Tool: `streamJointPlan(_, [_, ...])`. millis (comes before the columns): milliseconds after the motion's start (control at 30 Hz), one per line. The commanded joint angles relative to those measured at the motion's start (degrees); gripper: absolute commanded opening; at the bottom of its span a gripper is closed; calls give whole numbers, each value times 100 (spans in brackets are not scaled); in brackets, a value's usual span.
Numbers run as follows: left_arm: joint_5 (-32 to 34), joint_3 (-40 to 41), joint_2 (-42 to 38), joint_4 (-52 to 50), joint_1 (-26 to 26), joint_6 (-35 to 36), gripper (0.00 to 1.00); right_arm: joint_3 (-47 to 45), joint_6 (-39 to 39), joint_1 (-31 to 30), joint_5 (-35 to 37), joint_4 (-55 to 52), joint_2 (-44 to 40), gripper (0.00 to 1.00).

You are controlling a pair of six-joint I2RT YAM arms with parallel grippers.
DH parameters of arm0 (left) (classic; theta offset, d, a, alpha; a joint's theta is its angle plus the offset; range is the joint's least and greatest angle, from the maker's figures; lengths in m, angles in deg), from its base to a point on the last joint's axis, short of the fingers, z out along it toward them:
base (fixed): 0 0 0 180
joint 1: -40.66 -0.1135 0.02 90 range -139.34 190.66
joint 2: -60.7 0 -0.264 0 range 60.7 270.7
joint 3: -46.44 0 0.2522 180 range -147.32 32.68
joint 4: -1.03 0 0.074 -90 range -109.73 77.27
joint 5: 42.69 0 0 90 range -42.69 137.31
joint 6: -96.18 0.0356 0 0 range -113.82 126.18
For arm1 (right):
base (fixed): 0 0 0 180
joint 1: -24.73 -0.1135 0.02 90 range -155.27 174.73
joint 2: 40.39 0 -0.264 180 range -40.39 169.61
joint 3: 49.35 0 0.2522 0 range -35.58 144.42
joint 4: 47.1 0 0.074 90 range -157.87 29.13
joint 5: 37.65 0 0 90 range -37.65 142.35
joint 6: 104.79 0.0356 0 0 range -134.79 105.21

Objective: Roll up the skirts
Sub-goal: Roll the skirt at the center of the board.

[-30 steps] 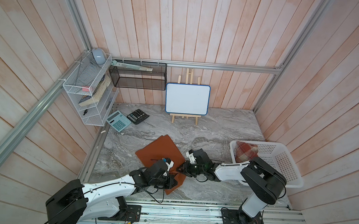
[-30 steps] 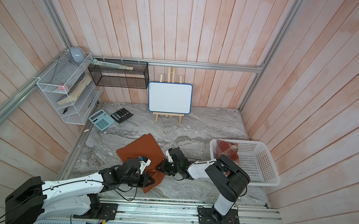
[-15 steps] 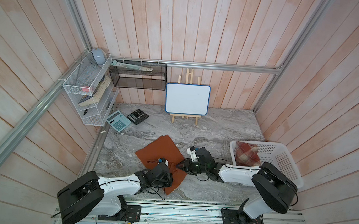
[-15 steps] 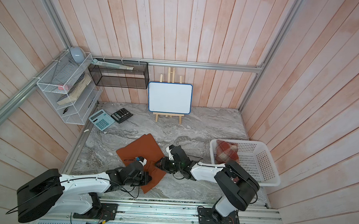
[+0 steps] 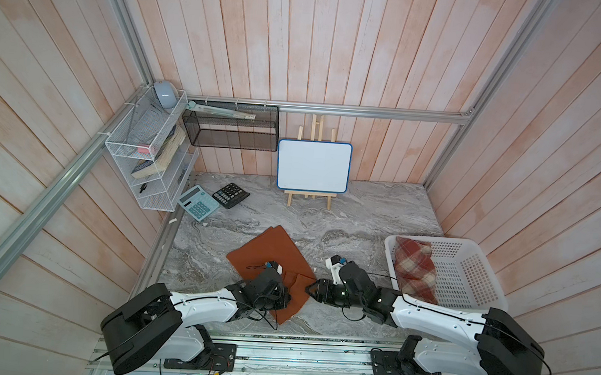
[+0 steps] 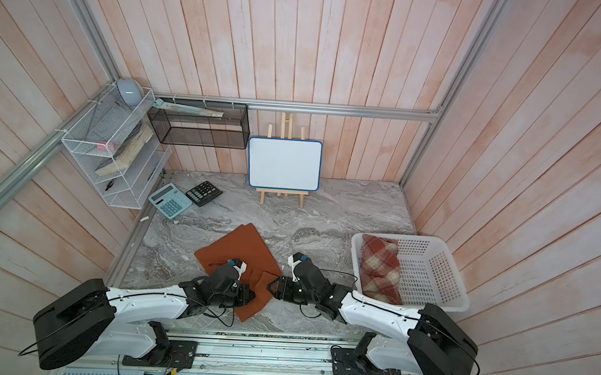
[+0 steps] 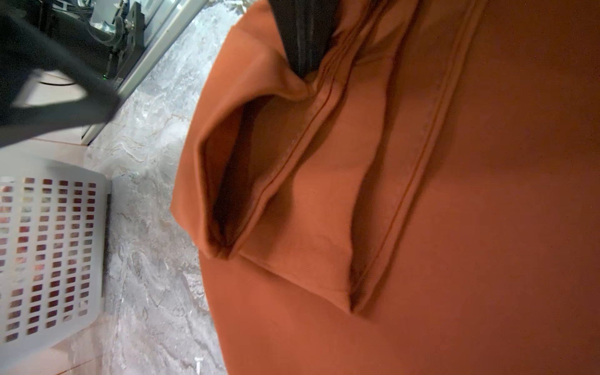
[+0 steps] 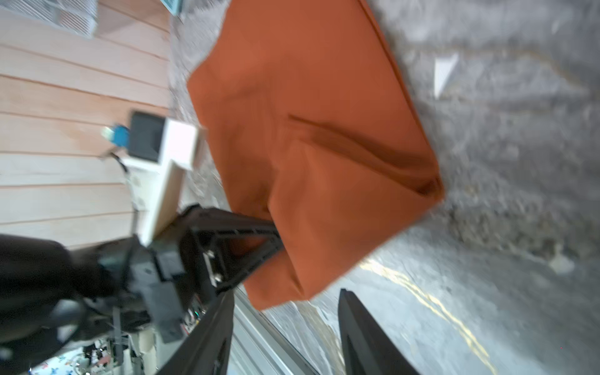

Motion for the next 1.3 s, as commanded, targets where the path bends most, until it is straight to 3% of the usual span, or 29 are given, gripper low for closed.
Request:
streamJointPlan(0, [8,51,195,-161,-36,171,0,-117,298,-153,265,343,166,58])
streamJointPlan(467, [-25,110,111,-201,-159,255,0,-503,982,-259,182,2252,1604,52])
streamJointPlan(633, [-284,171,99,40,-302,193,0,-454,989,-277,-33,2638,1878,30])
streamJointPlan(833, [-661,125,45,388,-432,138,0,-524,835,-281,187,2619,1573,4])
streamJointPlan(867, [-692,65,-8,383,-441,131,2,-496,795,-277,257,2526,1505,0])
streamJointPlan(933, [-697,-147,-217,175,-469,193,19,-440,701,-268,484,2280,1335,0])
streamJointPlan(1133, [-396,-891,-867,-851,-609,619,34,-310,565,-165,546,2108,1300,0])
streamJointPlan(1267, [-198,-946,-989,-1263,-1109,925,34,-359,652,-67,413,1943,1269,0])
